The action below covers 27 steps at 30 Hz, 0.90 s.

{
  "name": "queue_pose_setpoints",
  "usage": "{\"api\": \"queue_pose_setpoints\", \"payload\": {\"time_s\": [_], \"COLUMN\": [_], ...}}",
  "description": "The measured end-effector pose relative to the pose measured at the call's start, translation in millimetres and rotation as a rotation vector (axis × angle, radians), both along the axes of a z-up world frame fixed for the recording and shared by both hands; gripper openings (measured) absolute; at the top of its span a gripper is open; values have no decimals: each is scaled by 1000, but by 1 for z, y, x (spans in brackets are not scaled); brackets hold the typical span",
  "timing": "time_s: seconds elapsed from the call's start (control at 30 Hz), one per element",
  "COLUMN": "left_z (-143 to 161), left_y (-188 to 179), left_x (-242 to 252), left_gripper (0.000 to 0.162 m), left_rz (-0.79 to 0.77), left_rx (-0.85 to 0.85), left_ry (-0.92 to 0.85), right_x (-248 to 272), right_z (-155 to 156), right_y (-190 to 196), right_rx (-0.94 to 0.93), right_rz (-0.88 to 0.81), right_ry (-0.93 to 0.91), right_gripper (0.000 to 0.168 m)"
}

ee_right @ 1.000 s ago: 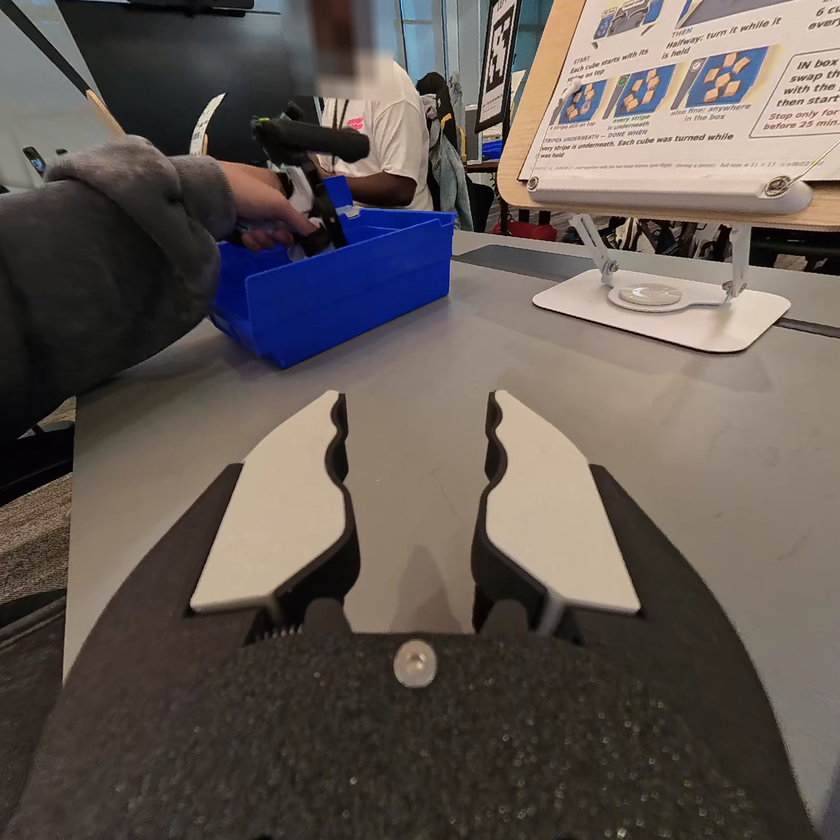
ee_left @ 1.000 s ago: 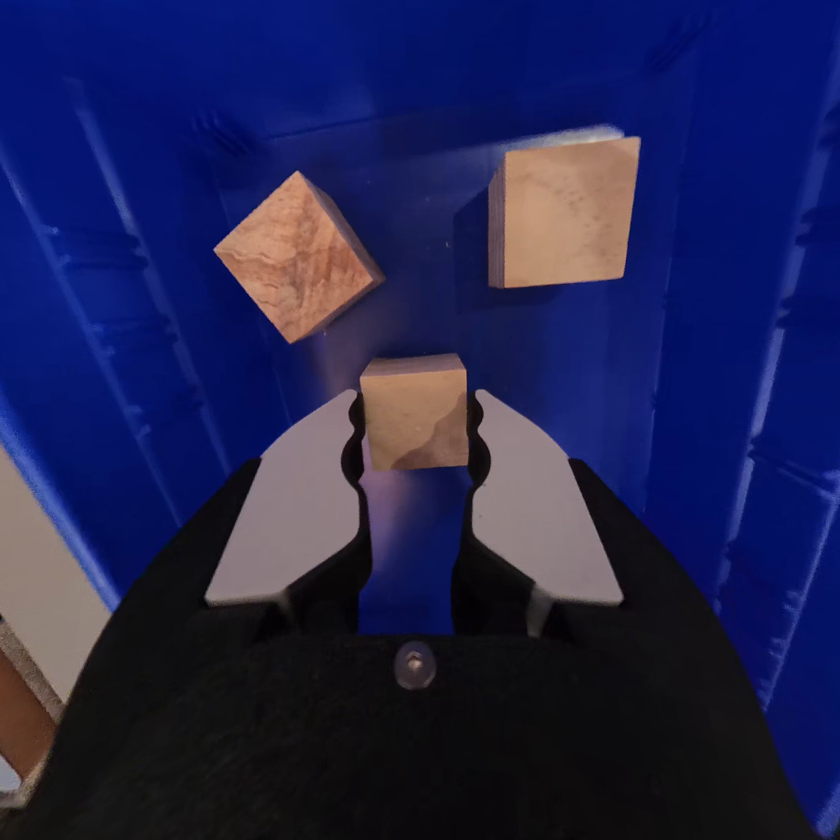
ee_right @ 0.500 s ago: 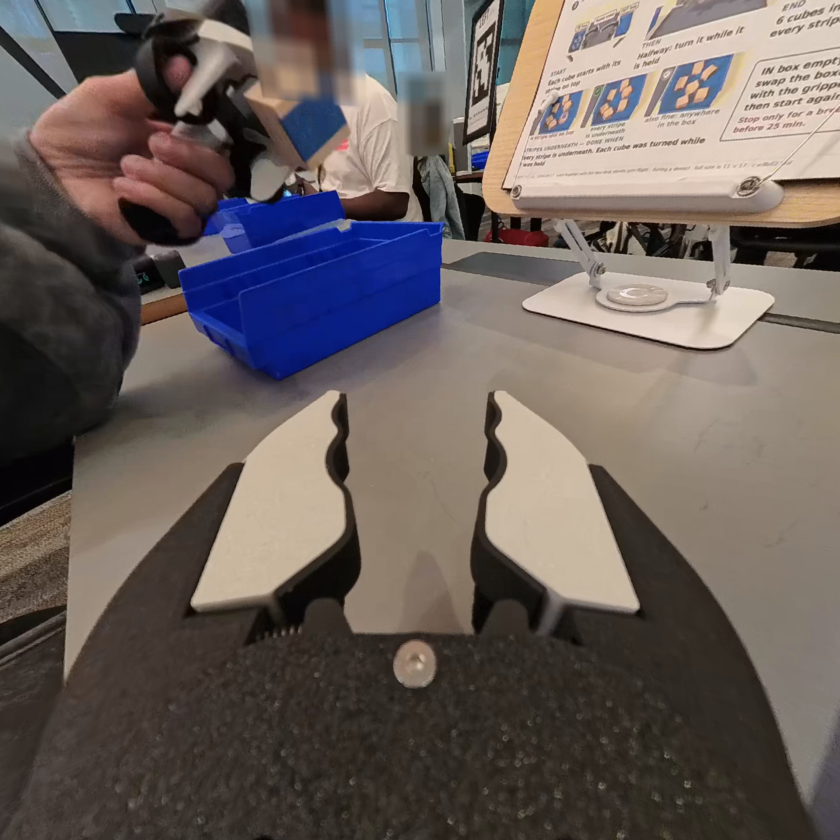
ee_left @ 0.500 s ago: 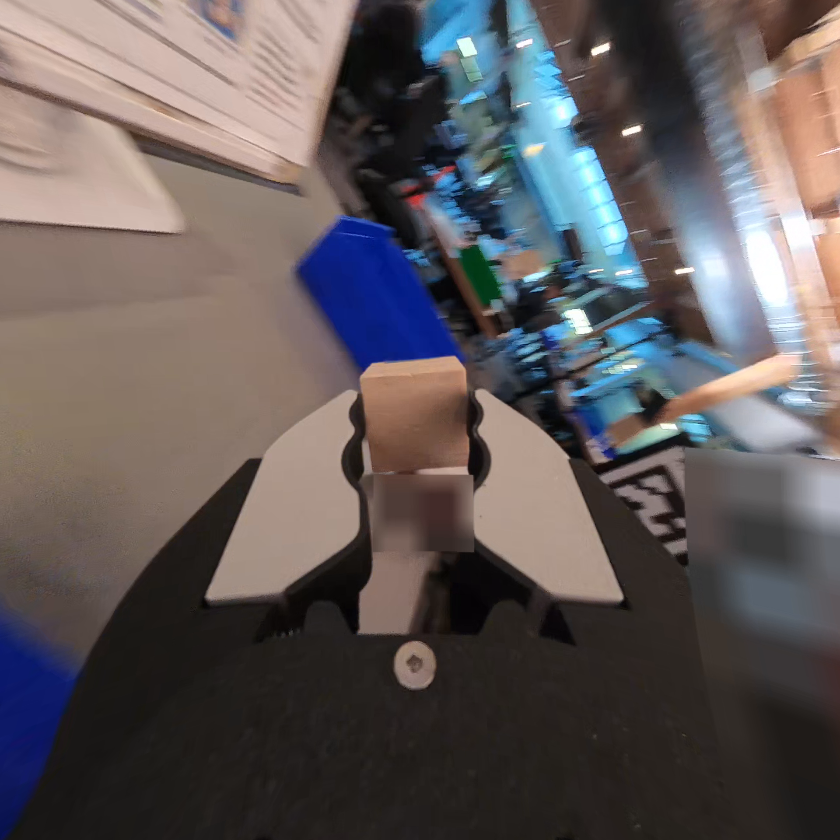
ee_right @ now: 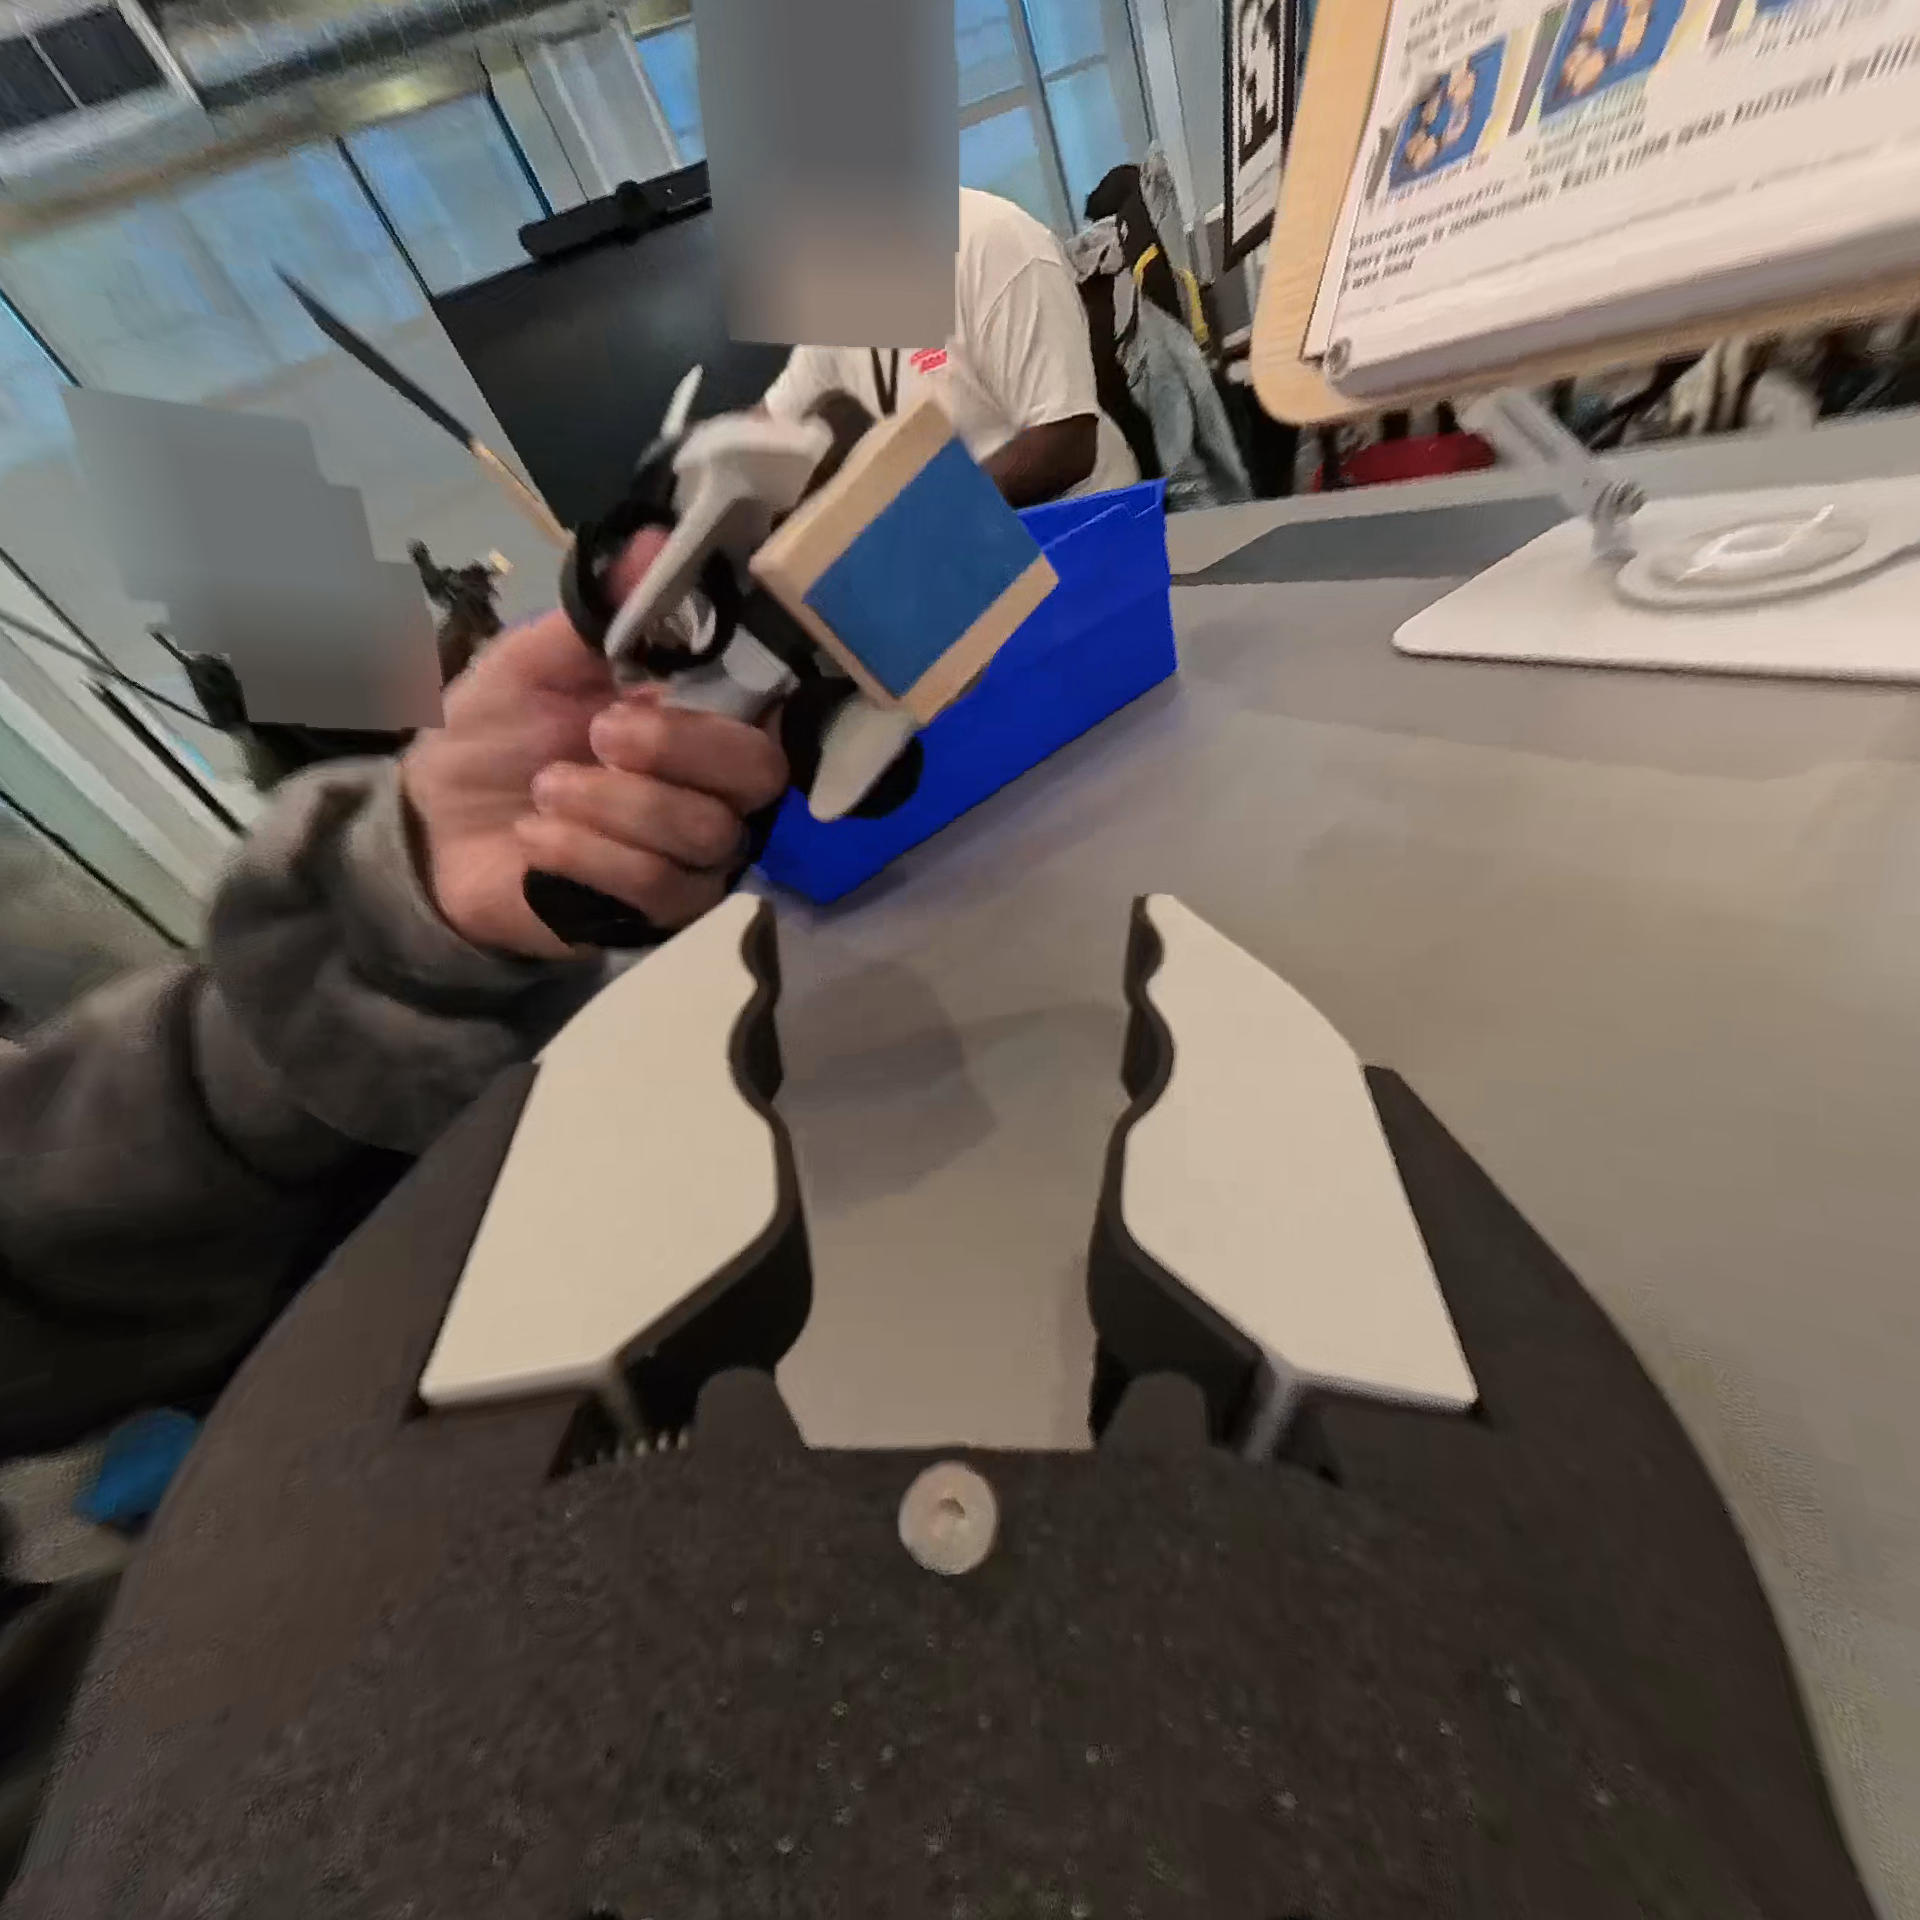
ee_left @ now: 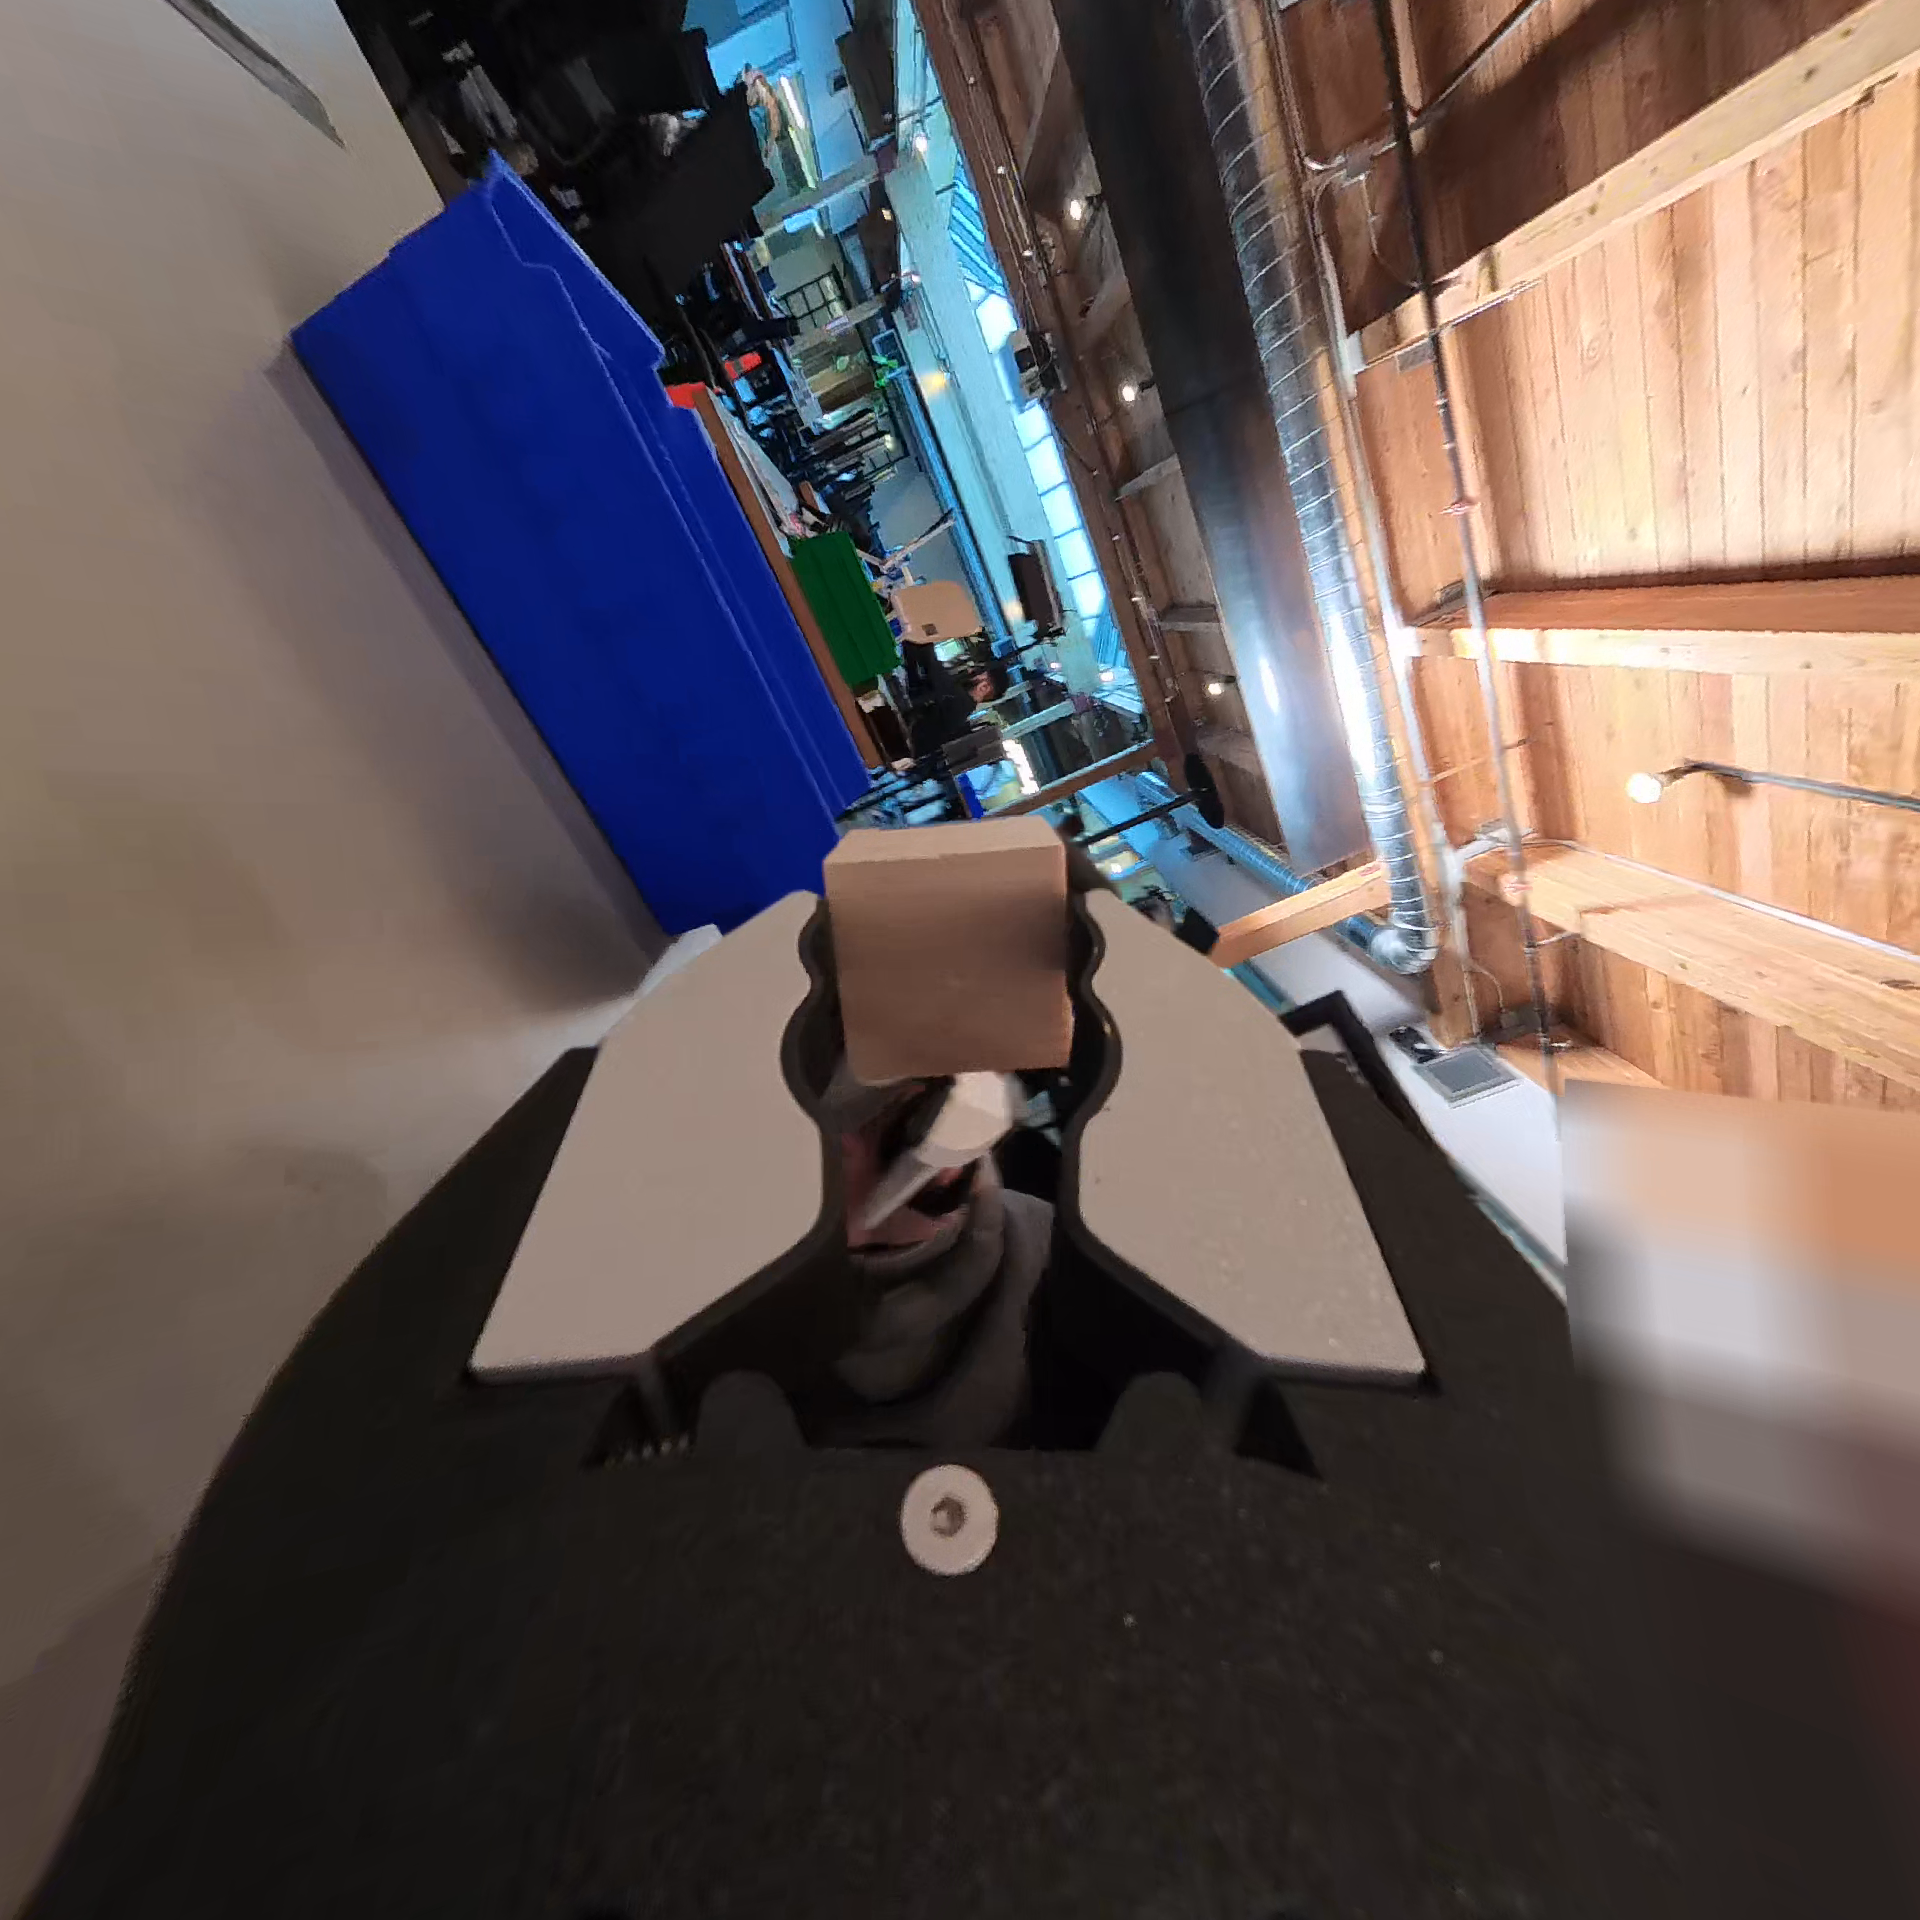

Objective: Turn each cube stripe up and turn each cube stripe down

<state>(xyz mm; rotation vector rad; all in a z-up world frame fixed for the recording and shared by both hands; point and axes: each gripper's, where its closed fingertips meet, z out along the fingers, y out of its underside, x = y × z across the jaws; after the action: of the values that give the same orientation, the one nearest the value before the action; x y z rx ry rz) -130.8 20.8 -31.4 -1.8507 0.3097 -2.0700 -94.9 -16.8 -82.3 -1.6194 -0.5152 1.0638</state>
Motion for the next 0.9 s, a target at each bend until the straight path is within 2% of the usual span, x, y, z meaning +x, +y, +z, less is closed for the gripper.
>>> {"api": "queue_pose_setpoints", "payload": {"time_s": [0.07, 0.17, 0.27, 0.47, 0.5, 0.53, 0.73, 0.77, 0.83, 0.9], "left_z": [-6, -3, -4, -11, -12, -11, -20, -18, -14, -13], "left_y": [1, -2, -4, -7, -8, -8, -11, -14, -17, -23], "left_x": [3, 5, 5, 9, 10, 11, 15, 15, 10, 1], "left_gripper": [42, 42, 42, 42, 42, 42, 43, 47, 66, 71], "left_rz": [30, 29, 34, 3, -1, -5, -29, -46, -48, -28], "left_rx": [51, 91, 117, 126, 121, 114, 104, 113, 145, 224], "left_ry": [52, 54, 74, 110, 110, 95, 143, 145, 159, 196], "right_x": [-3, -4, -12, -29, -33, -35, -30, -29, -23, -14], "right_z": [11, 25, 31, 38, 37, 33, 26, 27, 31, 39], "right_y": [5, 13, 16, 23, 21, 20, 18, 18, 17, 15], "right_rx": [-156, -431, -580, -567, -569, -601, -643, -647, -640, -606], "right_rz": [56, 175, 306, 323, 338, 350, 370, 369, 370, 354], "right_ry": [145, 388, 502, 496, 483, 449, 497, 507, 512, 502], "right_gripper": [71, 66, 66, 75, 66, 45, 45, 45, 45, 45]}}
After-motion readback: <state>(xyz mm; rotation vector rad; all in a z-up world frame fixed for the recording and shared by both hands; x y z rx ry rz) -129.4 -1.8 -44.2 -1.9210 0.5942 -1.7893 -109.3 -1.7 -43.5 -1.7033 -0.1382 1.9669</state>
